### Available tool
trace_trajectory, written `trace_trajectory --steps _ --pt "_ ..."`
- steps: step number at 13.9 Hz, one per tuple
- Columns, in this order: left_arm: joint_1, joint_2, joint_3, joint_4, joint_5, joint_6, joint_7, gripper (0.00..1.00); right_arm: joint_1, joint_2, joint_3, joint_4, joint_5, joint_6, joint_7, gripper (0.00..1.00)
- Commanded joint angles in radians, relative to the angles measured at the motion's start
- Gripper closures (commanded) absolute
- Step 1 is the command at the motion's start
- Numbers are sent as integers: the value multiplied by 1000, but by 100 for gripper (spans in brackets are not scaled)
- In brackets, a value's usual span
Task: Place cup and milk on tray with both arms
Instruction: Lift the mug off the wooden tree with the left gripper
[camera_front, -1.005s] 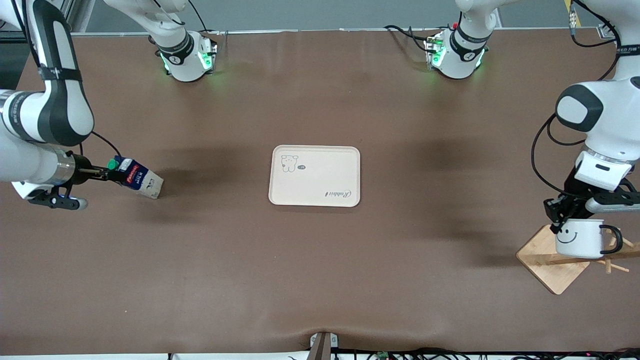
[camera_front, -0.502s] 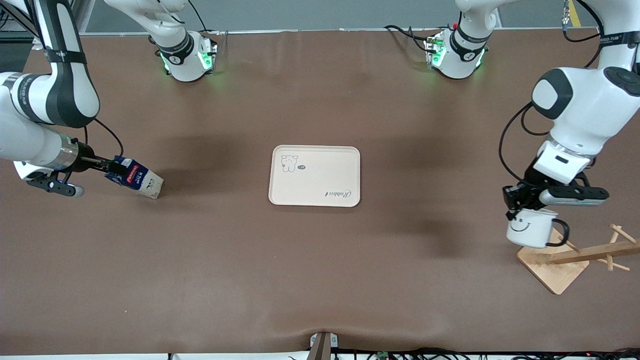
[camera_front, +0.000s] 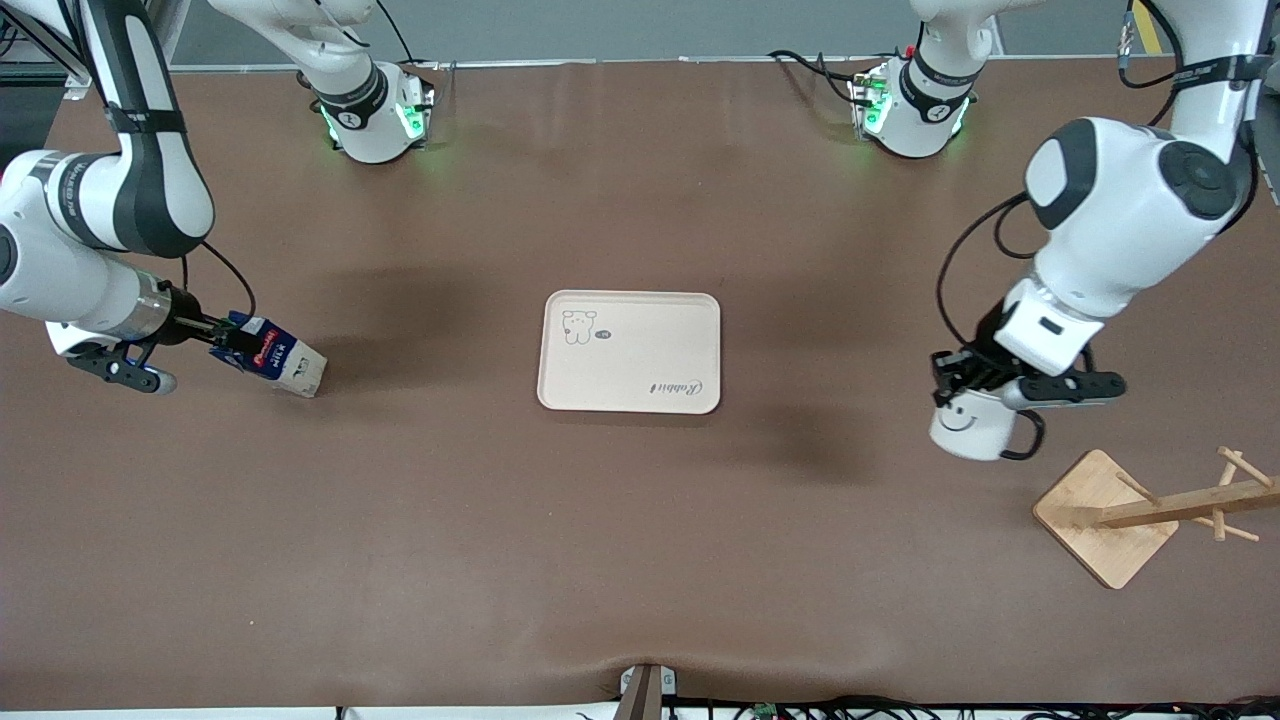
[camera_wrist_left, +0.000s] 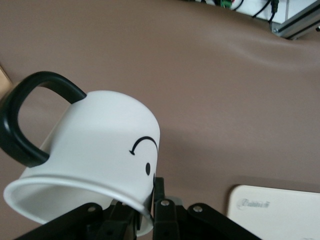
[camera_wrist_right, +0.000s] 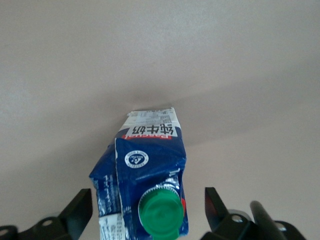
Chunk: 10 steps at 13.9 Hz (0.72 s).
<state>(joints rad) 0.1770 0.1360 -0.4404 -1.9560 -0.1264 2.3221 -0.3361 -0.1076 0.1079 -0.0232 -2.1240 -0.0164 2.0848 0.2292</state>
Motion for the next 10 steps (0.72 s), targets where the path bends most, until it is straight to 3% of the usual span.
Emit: trace_trajectory --steps 1,3,4,5,10 --pt "-74 30 0 38 -1 -65 -137 100 -9 -22 9 -54 10 40 15 33" --pt "-132 57 2 72 1 -127 -258 100 2 -22 9 -53 10 17 15 79" --pt "-157 83 2 101 2 -176 -305 100 3 -22 9 -47 10 0 15 92" --pt "-183 111 2 135 14 -225 -358 100 3 -22 9 -42 9 -2 15 97" --pt "-287 211 2 184 47 -277 -570 100 0 28 9 125 9 -145 1 97"
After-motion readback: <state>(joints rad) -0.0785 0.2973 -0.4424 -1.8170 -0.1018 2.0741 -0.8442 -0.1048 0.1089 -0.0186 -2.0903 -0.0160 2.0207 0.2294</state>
